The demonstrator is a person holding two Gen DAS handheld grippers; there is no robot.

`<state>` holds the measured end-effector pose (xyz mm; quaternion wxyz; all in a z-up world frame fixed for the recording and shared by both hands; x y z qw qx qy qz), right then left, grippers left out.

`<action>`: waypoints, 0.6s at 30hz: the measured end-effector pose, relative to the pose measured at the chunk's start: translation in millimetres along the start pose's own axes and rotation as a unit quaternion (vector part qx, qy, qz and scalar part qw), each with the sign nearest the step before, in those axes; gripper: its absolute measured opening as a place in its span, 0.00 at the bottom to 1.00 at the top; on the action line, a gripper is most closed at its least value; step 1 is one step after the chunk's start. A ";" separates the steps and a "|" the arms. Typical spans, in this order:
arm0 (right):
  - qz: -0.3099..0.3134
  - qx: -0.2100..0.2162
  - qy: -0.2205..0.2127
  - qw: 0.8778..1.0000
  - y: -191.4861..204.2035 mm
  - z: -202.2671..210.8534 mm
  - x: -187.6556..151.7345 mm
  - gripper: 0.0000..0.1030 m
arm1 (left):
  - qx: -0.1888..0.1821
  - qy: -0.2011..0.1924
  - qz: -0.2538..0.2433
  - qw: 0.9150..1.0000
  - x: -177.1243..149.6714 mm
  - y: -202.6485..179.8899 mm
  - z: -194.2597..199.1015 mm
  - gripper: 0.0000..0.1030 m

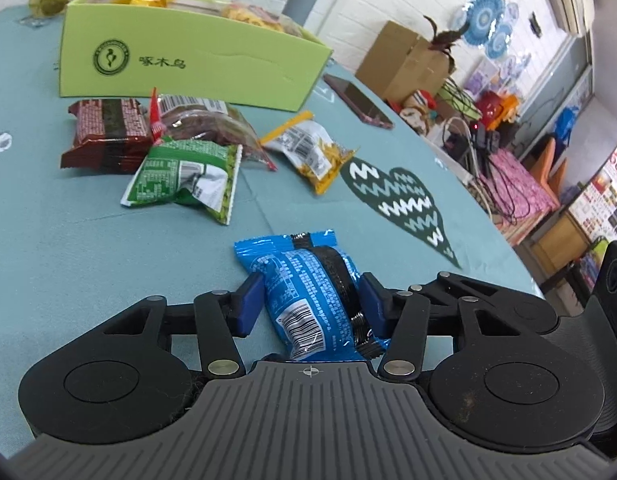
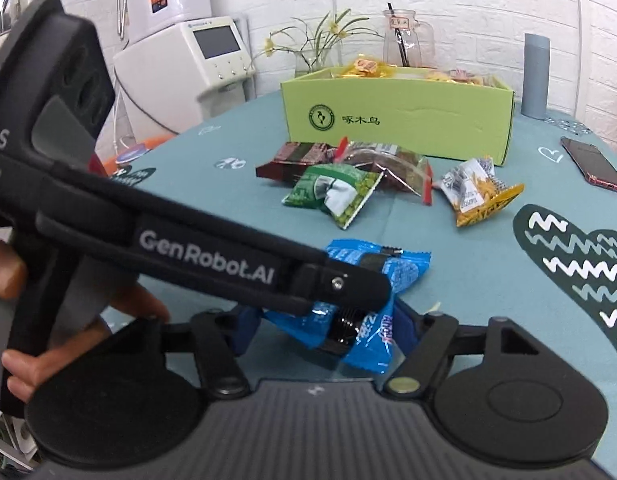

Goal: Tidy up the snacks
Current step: 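Carry the blue packet into the lime-green box and open the left tool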

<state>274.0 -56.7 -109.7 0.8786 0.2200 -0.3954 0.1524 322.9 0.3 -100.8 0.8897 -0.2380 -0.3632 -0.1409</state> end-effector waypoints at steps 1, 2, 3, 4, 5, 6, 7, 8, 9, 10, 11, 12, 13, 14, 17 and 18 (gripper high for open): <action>-0.003 0.005 -0.005 1.000 0.1 0.0 6.1 0.73 | -0.002 -0.004 0.012 1.000 5.3 2.7 1.7 0.31; 0.001 0.008 -0.010 1.000 1.2 0.4 14.2 0.74 | -0.004 -0.011 0.019 1.000 13.2 5.1 4.5 0.31; 0.010 0.009 -0.018 1.000 3.5 0.8 23.9 0.74 | -0.004 -0.022 0.023 0.999 25.8 7.5 8.9 0.30; 0.022 0.010 -0.031 0.999 6.3 1.4 37.5 0.75 | -0.002 -0.034 0.022 0.999 39.3 9.3 13.2 0.30; 0.032 0.012 -0.043 0.999 8.1 0.1 52.3 0.76 | 0.001 -0.047 0.016 0.999 54.1 11.2 17.1 0.31; 0.042 0.013 -0.054 0.998 10.0 -1.7 67.6 0.76 | 0.006 -0.062 0.006 0.998 74.1 13.6 21.2 0.31; 0.054 0.014 -0.067 0.996 11.4 -5.4 85.5 0.76 | 0.013 -0.076 -0.002 0.997 92.1 16.8 24.1 0.31; 0.067 0.015 -0.079 0.994 12.9 -10.7 103.8 0.76 | 0.021 -0.088 -0.008 0.996 108.4 20.9 26.3 0.31; 0.077 0.018 -0.088 0.993 14.1 -17.0 120.0 0.77 | 0.031 -0.101 -0.018 0.994 127.0 25.4 28.0 0.31; 0.085 0.021 -0.095 0.992 12.7 -26.1 139.0 0.77 | 0.044 -0.113 -0.032 0.992 147.3 31.5 27.2 0.31; 0.091 0.021 -0.099 0.991 10.4 -35.5 155.6 0.77 | 0.054 -0.119 -0.037 0.991 164.4 38.6 24.9 0.32; 0.098 0.022 -0.101 0.990 7.9 -47.0 171.8 0.77 | 0.062 -0.123 -0.040 0.990 179.2 45.8 21.8 0.33; 0.104 0.021 -0.103 0.989 5.1 -57.8 186.1 0.77 | 0.070 -0.129 -0.047 0.988 197.1 55.9 15.9 0.34; 0.110 0.018 -0.101 0.989 1.3 -71.1 199.9 0.77 | 0.078 -0.131 -0.054 0.987 211.2 64.6 8.9 0.35; 0.107 0.021 -0.075 0.991 -15.8 -114.9 228.1 0.77 | 0.095 -0.114 -0.049 0.988 240.0 96.4 -21.9 0.34; 0.101 0.023 -0.063 0.993 -22.0 -130.1 232.5 0.77 | 0.097 -0.106 -0.046 0.988 244.3 107.5 -32.6 0.35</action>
Point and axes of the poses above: each gripper's, at about its wrist camera, not at the fingertips, and z roughly against the way its jaws point, y to its left, x to its top, the point moved 9 cm from there along -z, roughly the way its jaws point, and after that the axes turned 10 degrees about -z, right-handed, at the moved point
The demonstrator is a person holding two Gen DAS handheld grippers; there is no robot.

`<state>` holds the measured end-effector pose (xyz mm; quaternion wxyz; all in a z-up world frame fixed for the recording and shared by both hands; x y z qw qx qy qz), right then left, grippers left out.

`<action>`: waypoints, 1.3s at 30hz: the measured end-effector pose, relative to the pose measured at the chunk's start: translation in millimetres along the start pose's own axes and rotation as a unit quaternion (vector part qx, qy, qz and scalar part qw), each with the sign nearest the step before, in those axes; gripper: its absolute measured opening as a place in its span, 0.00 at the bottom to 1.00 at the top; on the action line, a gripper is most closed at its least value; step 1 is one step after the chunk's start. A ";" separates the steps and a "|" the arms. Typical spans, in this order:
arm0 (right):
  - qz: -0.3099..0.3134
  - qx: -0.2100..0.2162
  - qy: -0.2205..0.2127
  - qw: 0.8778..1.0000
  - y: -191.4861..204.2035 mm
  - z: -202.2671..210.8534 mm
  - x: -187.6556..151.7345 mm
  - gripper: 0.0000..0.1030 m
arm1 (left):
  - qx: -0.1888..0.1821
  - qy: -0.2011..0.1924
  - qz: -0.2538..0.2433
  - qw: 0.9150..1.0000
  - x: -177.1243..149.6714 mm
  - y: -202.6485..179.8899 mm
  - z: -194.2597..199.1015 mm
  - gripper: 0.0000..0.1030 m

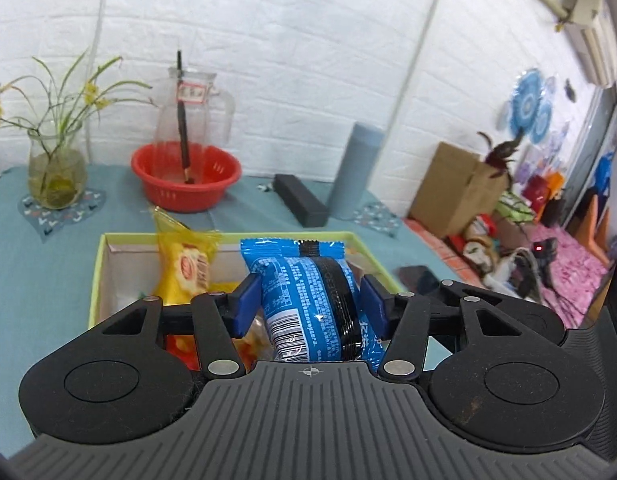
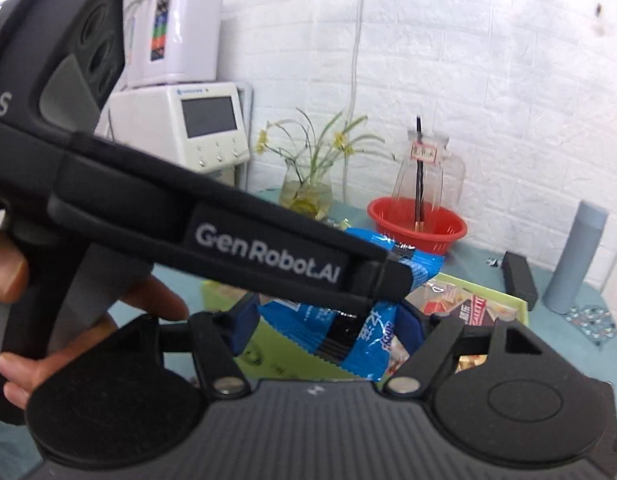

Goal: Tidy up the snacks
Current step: 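Carry the blue packet into the lime-green box and open the left tool, then lower the left tool onto the green snack packet and close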

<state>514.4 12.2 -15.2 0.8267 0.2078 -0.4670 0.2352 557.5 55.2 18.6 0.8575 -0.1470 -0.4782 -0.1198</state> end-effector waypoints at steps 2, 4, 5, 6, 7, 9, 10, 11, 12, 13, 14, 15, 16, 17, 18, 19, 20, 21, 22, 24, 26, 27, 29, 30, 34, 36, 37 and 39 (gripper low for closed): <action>-0.004 0.001 0.025 1.000 -10.4 -26.1 -3.6 0.76 | 0.005 0.022 0.005 1.000 -6.5 14.3 -25.7 0.35; -0.004 0.003 0.050 0.999 -16.7 -44.9 -12.3 0.75 | 0.012 0.045 0.001 0.999 -18.1 23.5 -45.4 0.34; -0.018 0.011 0.051 0.998 -20.8 -49.4 -14.8 0.76 | 0.012 0.044 0.000 0.999 -21.8 26.6 -49.5 0.33; -0.024 0.019 0.051 0.998 -22.4 -51.0 -16.2 0.76 | 0.011 0.043 0.001 0.999 -23.3 29.0 -51.3 0.33; -0.026 0.021 0.050 0.998 -22.8 -51.3 -16.8 0.76 | 0.005 0.041 0.005 0.999 -24.6 30.1 -51.0 0.34; -0.019 0.014 0.046 0.999 -22.1 -51.1 -16.9 0.77 | -0.005 0.036 0.012 0.999 -23.1 32.2 -49.7 0.44; -0.016 0.010 0.044 0.999 -22.0 -51.0 -16.2 0.79 | -0.006 0.033 0.014 0.999 -22.0 32.2 -48.0 0.49; -0.016 0.006 0.041 0.999 -22.5 -49.2 -15.0 0.84 | -0.008 0.027 0.015 1.000 -19.8 30.5 -44.2 0.54; -0.020 0.003 0.034 0.999 -24.1 -45.0 -12.6 0.86 | -0.012 0.016 0.016 1.000 -17.0 28.4 -37.8 0.54; -0.027 0.001 0.025 0.999 -25.0 -36.9 -9.5 0.91 | -0.016 0.001 0.016 1.000 -13.0 24.6 -28.7 0.55; -0.033 -0.007 0.012 0.999 -28.4 -27.6 -5.6 0.94 | -0.018 -0.016 0.016 1.000 -8.6 20.6 -16.9 0.56; -0.034 -0.012 -0.004 0.999 -27.4 -15.1 -2.4 0.95 | -0.017 -0.035 0.015 0.999 -4.7 16.1 -3.3 0.62; -0.036 -0.017 -0.019 0.999 -25.3 -1.5 -0.3 0.96 | -0.014 -0.051 0.014 0.998 -2.9 11.4 11.7 0.66; -0.042 -0.019 -0.035 0.998 -22.7 16.3 -1.6 0.99 | -0.011 -0.065 0.012 0.998 -3.1 6.8 27.0 0.71; -0.051 -0.018 -0.047 0.997 -19.5 33.7 -5.9 0.99 | -0.007 -0.076 0.010 0.997 -6.9 2.1 42.7 0.74; -0.059 -0.013 -0.054 0.997 -15.6 49.9 -13.0 0.99 | -0.005 -0.082 0.009 0.997 -13.8 -2.0 56.7 0.76; -0.070 -0.009 -0.059 0.996 -10.4 65.6 -24.1 0.99 | -0.004 -0.082 0.010 0.997 -23.9 -5.6 68.3 0.78; -0.082 -0.005 -0.061 0.995 -4.9 78.1 -37.4 0.99 | -0.003 -0.078 0.012 0.997 -35.9 -8.2 76.7 0.78; -0.093 -0.002 -0.058 0.994 -0.1 87.6 -53.1 0.99 | -0.002 -0.069 0.019 0.997 -53.3 -11.1 84.8 0.78; -0.115 0.008 -0.034 0.993 11.9 96.7 -88.3 1.00 | -0.006 -0.038 0.032 0.999 -88.5 -15.7 91.2 0.78; -0.122 0.023 0.000 0.992 28.0 95.5 -122.1 1.00 | -0.010 0.004 0.053 0.999 -129.7 -18.8 92.7 0.77; -0.119 0.028 0.016 0.992 34.1 92.2 -133.6 1.00 | -0.012 0.022 0.065 0.998 -147.1 -19.0 93.9 0.75; -0.098 0.033 0.038 0.994 45.7 87.3 -147.1 1.00 | -0.014 0.043 0.095 0.994 -172.3 -16.5 97.6 0.75; -0.080 0.032 0.038 0.996 49.8 84.9 -146.8 0.99 | -0.014 0.047 0.108 0.993 -180.3 -13.6 99.7 0.74; 0.003 0.037 0.038 0.999 61.5 68.7 -134.1 0.99 | 0.008 0.049 0.147 0.988 -189.2 7.5 104.6 0.74; 0.015 0.048 0.067 0.996 66.0 51.8 -135.9 1.00 | 0.018 0.045 0.160 0.986 -190.2 17.8 107.3 0.74; 0.011 0.055 0.086 0.995 68.9 44.2 -139.7 0.99 | 0.022 0.044 0.164 0.985 -190.9 21.9 108.1 0.74; -0.009 0.067 0.116 0.991 76.0 41.3 -151.8 0.99 | 0.025 0.045 0.169 0.984 -192.6 27.2 109.7 0.74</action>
Point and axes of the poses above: each gripper's, at about its wrist camera, not at the fingertips, and z roughly against the way its jaws point, y to its left, x to its top, the point moved 9 cm from there along -z, roughly the way its jaws point, and after that the axes turned 10 degrees about -z, right-handed, at the moved point
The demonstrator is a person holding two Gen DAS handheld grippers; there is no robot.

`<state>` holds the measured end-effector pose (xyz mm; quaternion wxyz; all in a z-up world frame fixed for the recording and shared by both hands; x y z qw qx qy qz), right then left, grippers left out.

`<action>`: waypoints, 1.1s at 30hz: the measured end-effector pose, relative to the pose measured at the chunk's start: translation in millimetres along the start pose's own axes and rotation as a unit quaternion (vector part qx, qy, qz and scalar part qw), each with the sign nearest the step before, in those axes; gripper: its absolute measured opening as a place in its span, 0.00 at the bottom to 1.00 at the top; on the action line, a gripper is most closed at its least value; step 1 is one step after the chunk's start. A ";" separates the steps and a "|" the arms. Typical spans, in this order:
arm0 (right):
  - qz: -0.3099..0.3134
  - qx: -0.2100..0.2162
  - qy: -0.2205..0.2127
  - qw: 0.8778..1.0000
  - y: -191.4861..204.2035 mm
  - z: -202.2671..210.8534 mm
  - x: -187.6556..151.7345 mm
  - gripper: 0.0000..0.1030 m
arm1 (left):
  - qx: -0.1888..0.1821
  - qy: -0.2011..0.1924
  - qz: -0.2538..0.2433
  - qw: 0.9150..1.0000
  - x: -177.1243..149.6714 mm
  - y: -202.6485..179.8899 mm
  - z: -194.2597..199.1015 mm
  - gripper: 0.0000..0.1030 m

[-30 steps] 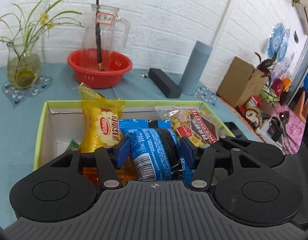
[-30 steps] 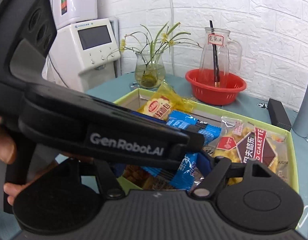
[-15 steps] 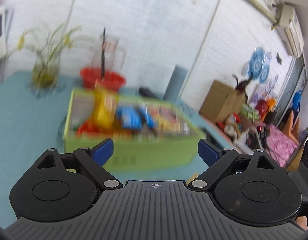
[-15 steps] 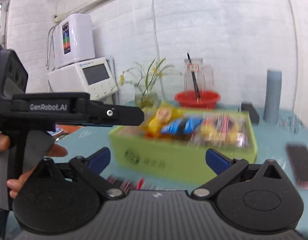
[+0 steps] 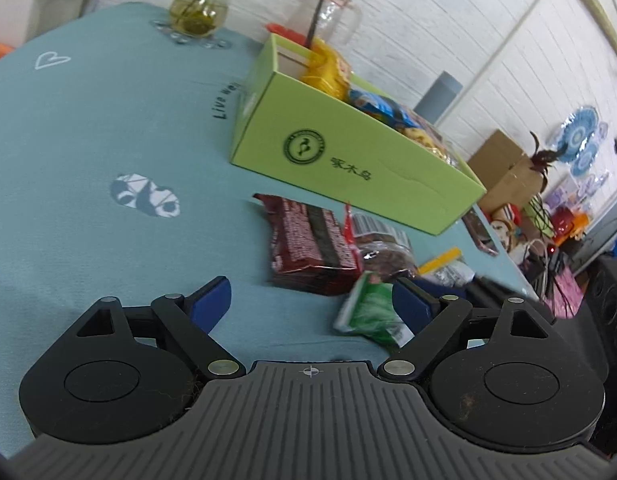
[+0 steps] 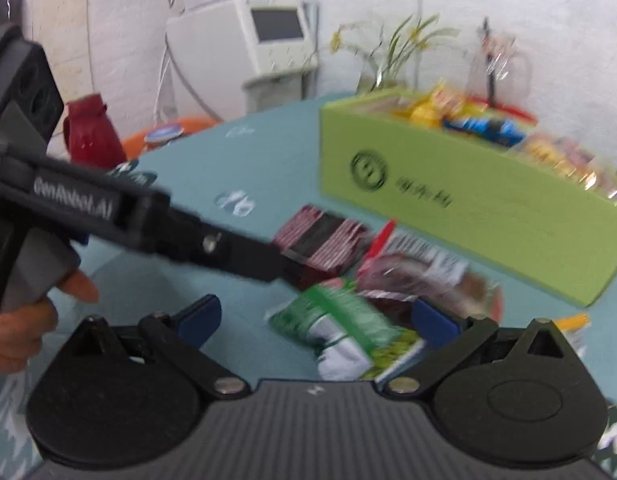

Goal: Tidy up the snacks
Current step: 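Lower the left tool onto the green snack packet and close, then carry the green packet into the box and open the left tool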

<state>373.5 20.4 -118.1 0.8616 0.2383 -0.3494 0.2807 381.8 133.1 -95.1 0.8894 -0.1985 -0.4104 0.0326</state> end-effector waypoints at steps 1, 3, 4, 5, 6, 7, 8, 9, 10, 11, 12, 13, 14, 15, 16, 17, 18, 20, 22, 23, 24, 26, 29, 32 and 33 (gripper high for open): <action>-0.011 0.005 0.003 1.000 4.5 2.9 -6.7 0.99 | 0.000 0.001 0.000 1.000 -1.1 1.4 0.5 0.74; -0.020 0.017 -0.008 1.000 15.9 14.7 -17.4 0.99 | -0.004 0.005 -0.001 1.000 -4.2 0.1 -0.3 0.74; -0.027 0.015 -0.014 0.999 18.8 19.9 -19.4 0.99 | -0.009 0.007 -0.001 1.000 -5.9 -2.2 -1.5 0.74; -0.035 0.013 -0.023 0.999 20.0 25.4 -20.4 1.00 | -0.014 0.008 -0.004 1.000 -6.8 -5.5 -1.9 0.74; -0.040 0.008 -0.032 0.999 19.0 29.1 -19.6 1.00 | -0.020 0.010 -0.008 1.000 -7.2 -10.4 -3.8 0.74; -0.044 -0.005 -0.038 0.998 16.1 30.1 -18.2 0.99 | -0.028 0.015 -0.011 0.999 -6.8 -15.4 -5.7 0.74; -0.046 -0.020 -0.042 0.998 12.1 29.9 -16.9 0.99 | -0.034 0.018 -0.013 0.999 -7.0 -20.9 -7.7 0.74; -0.046 -0.031 -0.045 0.997 9.0 28.9 -16.0 0.99 | -0.042 0.019 -0.016 0.999 -7.1 -26.3 -8.6 0.74; -0.045 -0.036 -0.043 0.997 7.3 27.2 -15.5 0.99 | -0.047 0.020 -0.020 0.998 -7.1 -31.7 -9.8 0.74; -0.044 -0.036 -0.041 0.998 6.9 25.8 -15.3 0.99 | -0.049 0.021 -0.024 0.998 -7.1 -35.9 -10.9 0.74; -0.042 -0.034 -0.041 0.998 6.9 25.2 -14.7 0.99 | -0.049 0.022 -0.028 0.998 -7.8 -38.5 -11.7 0.74; -0.040 -0.033 -0.041 0.998 7.4 25.0 -14.7 0.98 | -0.048 0.024 -0.033 0.998 -8.8 -41.0 -13.2 0.74; -0.038 -0.032 -0.040 0.998 7.8 23.6 -15.1 0.98 | -0.048 0.026 -0.036 0.998 -10.1 -42.5 -14.9 0.73; -0.038 -0.034 -0.038 0.998 7.3 21.4 -15.5 0.97 | -0.048 0.031 -0.036 0.998 -12.0 -44.0 -17.7 0.72; -0.039 -0.036 -0.037 0.998 5.8 18.8 -15.9 0.96 | -0.047 0.032 -0.039 0.998 -13.6 -45.0 -20.0 0.71; -0.043 -0.033 -0.036 0.998 4.1 17.1 -16.4 0.83 | -0.040 0.029 -0.051 0.997 -14.2 -46.4 -20.9 0.69; -0.043 -0.035 -0.043 0.998 2.5 18.2 -15.2 0.76 | -0.032 0.028 -0.066 0.997 -15.1 -48.3 -21.8 0.62; -0.043 -0.039 -0.042 0.997 2.1 20.7 -14.7 0.59 | -0.025 0.035 -0.088 0.995 -19.4 -54.3 -21.9 0.41; -0.051 -0.034 -0.040 0.997 4.3 25.6 -17.7 0.52 | -0.049 0.047 -0.080 0.994 -25.8 -59.5 -21.6 0.25; -0.051 -0.029 -0.037 0.998 7.2 28.4 -19.7 0.50 | -0.052 0.050 -0.076 0.994 -27.6 -60.4 -20.7 0.23; -0.051 -0.033 -0.037 0.997 9.1 31.5 -20.8 0.50 | -0.057 0.050 -0.070 0.995 -28.2 -61.5 -18.8 0.22; -0.048 -0.034 -0.044 0.997 12.9 39.8 -19.5 0.51 | -0.068 0.048 -0.052 0.995 -25.0 -63.0 -13.4 0.21; -0.045 -0.030 -0.062 0.997 16.8 49.0 -6.8 0.52 | -0.066 0.026 -0.051 0.996 -10.3 -67.7 -1.6 0.20; -0.033 -0.020 -0.088 0.995 20.8 54.6 21.1 0.53 | -0.062 -0.008 -0.059 0.996 19.5 -69.6 10.9 0.20; -0.026 -0.017 -0.098 0.995 22.7 54.6 35.4 0.53 | -0.060 -0.020 -0.063 0.996 32.3 -68.9 13.5 0.20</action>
Point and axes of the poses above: each gripper's, at about its wrist camera, not at the fingertips, and z roughly against the way its jaws point, y to its left, x to its top, the point moved 9 cm from there along -z, roughly the way its jaws point, and after that the axes turned 10 degrees about -z, right-handed, at the moved point
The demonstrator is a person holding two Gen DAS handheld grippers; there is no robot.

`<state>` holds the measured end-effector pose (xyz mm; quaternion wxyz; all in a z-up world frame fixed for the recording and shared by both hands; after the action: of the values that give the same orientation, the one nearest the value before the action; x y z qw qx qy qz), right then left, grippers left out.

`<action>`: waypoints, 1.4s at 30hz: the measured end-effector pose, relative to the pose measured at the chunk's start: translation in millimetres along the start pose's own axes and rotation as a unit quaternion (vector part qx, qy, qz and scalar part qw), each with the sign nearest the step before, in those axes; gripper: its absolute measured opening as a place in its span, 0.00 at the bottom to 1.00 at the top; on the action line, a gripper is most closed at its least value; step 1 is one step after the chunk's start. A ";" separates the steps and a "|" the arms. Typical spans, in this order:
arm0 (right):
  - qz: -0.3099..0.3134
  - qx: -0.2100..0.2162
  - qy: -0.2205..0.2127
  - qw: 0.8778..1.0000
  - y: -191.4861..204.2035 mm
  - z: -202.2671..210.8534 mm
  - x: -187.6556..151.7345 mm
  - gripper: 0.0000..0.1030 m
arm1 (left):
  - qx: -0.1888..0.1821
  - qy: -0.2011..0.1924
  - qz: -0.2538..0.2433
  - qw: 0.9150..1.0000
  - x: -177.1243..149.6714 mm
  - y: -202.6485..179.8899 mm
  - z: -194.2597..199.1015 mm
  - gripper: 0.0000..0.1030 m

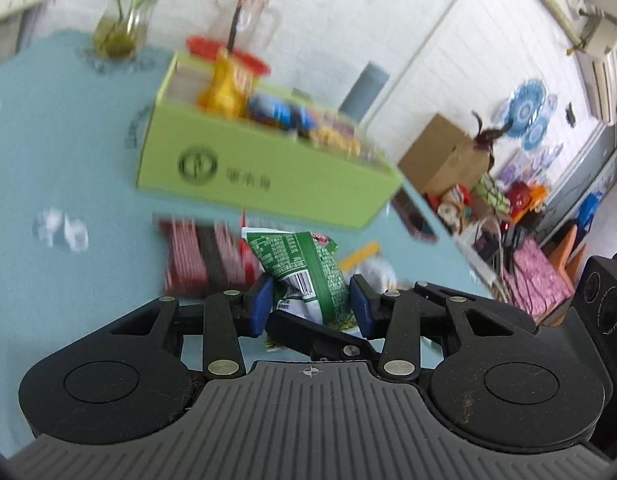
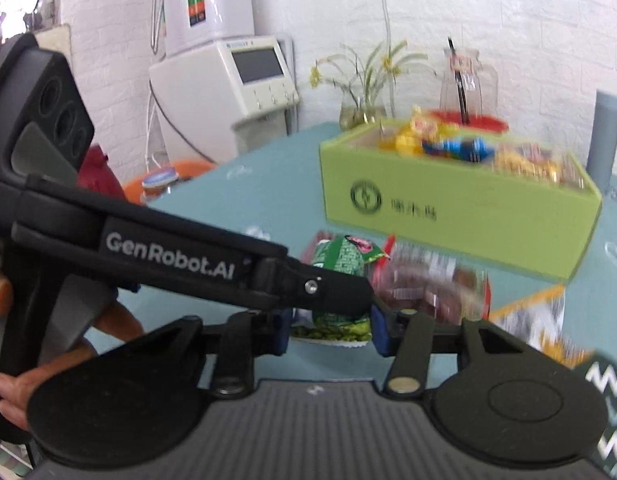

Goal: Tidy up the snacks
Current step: 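Carry the green packet into the box and open the left tool, then grasp the yellow-and-white snack bag with the left tool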

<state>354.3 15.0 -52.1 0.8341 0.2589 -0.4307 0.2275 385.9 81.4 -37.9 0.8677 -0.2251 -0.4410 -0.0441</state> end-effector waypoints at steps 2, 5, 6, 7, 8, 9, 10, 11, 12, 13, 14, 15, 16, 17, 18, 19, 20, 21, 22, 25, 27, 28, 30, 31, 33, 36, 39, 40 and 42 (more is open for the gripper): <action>0.020 0.008 -0.019 1.000 3.7 -9.6 30.5 0.55 | 0.010 -0.028 -0.015 0.999 35.3 4.6 2.8 0.18; 0.046 0.012 -0.035 0.998 3.9 -36.6 74.9 0.56 | 0.030 -0.063 -0.048 0.996 87.6 16.6 -2.3 0.19; 0.043 0.013 -0.041 0.998 0.5 -47.1 88.8 0.56 | 0.037 -0.067 -0.053 0.996 102.4 23.5 -7.3 0.18; 0.040 0.017 -0.043 0.998 -3.9 -56.3 99.6 0.56 | 0.038 -0.068 -0.051 0.996 114.4 31.3 -14.0 0.18; 0.031 0.022 -0.042 0.998 -9.8 -66.8 109.6 0.56 | 0.038 -0.067 -0.048 0.996 123.7 40.2 -21.9 0.18; 0.020 0.027 -0.041 0.999 -16.9 -77.9 117.5 0.56 | 0.038 -0.064 -0.046 0.996 131.1 48.3 -31.2 0.18; 0.011 0.031 -0.036 0.999 -23.7 -90.0 123.1 0.57 | 0.040 -0.059 -0.045 0.996 136.7 55.5 -40.9 0.18; 0.005 0.031 -0.030 0.999 -31.0 -101.7 126.4 0.59 | 0.045 -0.050 -0.039 0.997 141.2 65.5 -54.8 0.18; -0.001 0.028 -0.025 0.999 -37.8 -112.6 128.8 0.61 | 0.047 -0.042 -0.032 0.997 143.3 74.2 -65.1 0.19; -0.006 0.019 -0.022 1.000 -45.3 -120.3 129.7 0.65 | 0.054 -0.037 -0.019 0.998 142.4 85.9 -72.7 0.20; -0.010 0.014 -0.022 1.000 -51.4 -121.8 129.6 0.70 | 0.063 -0.038 -0.010 0.997 141.6 93.7 -74.3 0.25; -0.015 0.014 -0.031 0.999 -55.6 -116.1 128.5 0.73 | 0.066 -0.046 -0.009 0.997 140.3 96.7 -70.6 0.33; -0.021 0.016 -0.043 0.999 -58.5 -106.3 127.3 0.80 | 0.063 -0.062 -0.014 0.996 138.3 95.8 -62.3 0.37; -0.027 0.017 -0.056 0.998 -61.4 -93.6 125.5 0.86 | 0.062 -0.076 -0.019 0.995 135.2 92.4 -53.1 0.45; -0.029 0.015 -0.067 0.997 -63.6 -80.3 122.1 0.91 | 0.060 -0.085 -0.025 0.994 130.7 87.1 -44.9 0.53; -0.028 0.009 -0.075 0.997 -65.3 -68.5 117.7 0.94 | 0.057 -0.089 -0.031 0.994 125.2 80.9 -38.4 0.57; -0.027 0.004 -0.081 0.996 -67.0 -55.9 110.7 0.95 | 0.053 -0.090 -0.035 0.994 119.4 74.3 -34.1 0.59; -0.029 -0.002 -0.081 0.996 -68.5 -45.0 101.8 0.96 | 0.048 -0.085 -0.038 0.994 111.8 67.3 -31.6 0.60; -0.032 -0.006 -0.077 0.996 -70.0 -35.9 91.5 0.99 | 0.040 -0.074 -0.041 0.996 104.9 58.2 -31.8 0.60; -0.047 -0.024 -0.056 0.997 -76.8 -14.8 55.1 1.00 | 0.010 -0.045 -0.058 0.997 81.6 24.6 -34.5 0.62; -0.056 -0.041 -0.037 0.997 -84.8 -5.3 30.3 1.00 | 0.003 -0.025 -0.074 0.997 65.3 7.3 -39.0 0.63; -0.059 -0.052 -0.028 0.997 -89.6 -1.2 18.9 1.00 | 0.001 -0.013 -0.079 0.997 54.1 -1.2 -41.7 0.63; -0.066 -0.069 -0.010 0.995 -100.1 5.6 -1.7 1.00 | -0.008 0.011 -0.083 0.996 35.1 -12.7 -47.9 0.64; -0.070 -0.077 -0.004 0.995 -106.0 8.7 -9.7 1.00 | -0.011 0.026 -0.084 0.996 24.2 -18.4 -52.1 0.64; -0.076 -0.093 0.002 0.993 -118.7 13.6 -18.9 1.00 | -0.020 0.047 -0.076 0.996 11.5 -26.5 -61.0 0.58; -0.079 -0.099 -0.001 0.992 -133.2 18.7 -18.3 1.00 | -0.051 0.061 -0.068 0.995 13.8 -44.7 -79.2 0.57; -0.072 -0.100 0.014 0.992 -143.5 11.3 -19.0 0.99 | -0.076 0.076 -0.073 0.992 24.3 -62.8 -108.7 0.57; -0.071 -0.097 0.021 0.992 -145.7 6.5 -19.7 0.99 | -0.085 0.084 -0.072 0.990 25.6 -68.5 -119.3 0.57; -0.080 -0.082 0.034 0.993 -146.2 -2.4 -24.5 0.99 | -0.101 0.109 -0.077 0.986 23.8 -78.8 -147.6 0.49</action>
<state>431.0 -98.7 -108.2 0.8821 0.2152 -0.3974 0.1327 488.7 -49.6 -66.8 0.8773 -0.2705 -0.3534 -0.1797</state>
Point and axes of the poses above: each gripper's, at about its wrist camera, not at the fingertips, and z roughly against the way its jaws point, y to its left, x to its top, the point moved 9 cm from there along -z, roughly the way its jaws point, and after that the axes turned 10 degrees about -z, right-handed, at the moved point
